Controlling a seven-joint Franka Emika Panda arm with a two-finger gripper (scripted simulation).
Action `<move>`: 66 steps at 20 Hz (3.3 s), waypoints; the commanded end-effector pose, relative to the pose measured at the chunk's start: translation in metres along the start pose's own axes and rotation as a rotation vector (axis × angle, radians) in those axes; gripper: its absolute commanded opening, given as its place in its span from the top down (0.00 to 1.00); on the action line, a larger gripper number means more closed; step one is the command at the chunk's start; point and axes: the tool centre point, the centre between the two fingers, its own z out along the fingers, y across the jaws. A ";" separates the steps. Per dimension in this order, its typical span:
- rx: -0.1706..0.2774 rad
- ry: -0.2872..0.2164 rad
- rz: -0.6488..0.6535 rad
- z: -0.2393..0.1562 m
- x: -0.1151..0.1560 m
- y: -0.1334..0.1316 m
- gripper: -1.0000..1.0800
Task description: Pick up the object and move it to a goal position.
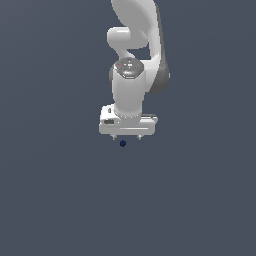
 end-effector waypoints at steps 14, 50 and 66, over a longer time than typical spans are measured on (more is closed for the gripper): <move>0.016 -0.009 0.062 -0.007 -0.001 0.018 0.04; 0.026 -0.018 0.707 0.109 -0.069 0.018 0.04; 0.026 -0.018 0.713 0.150 -0.071 0.017 0.04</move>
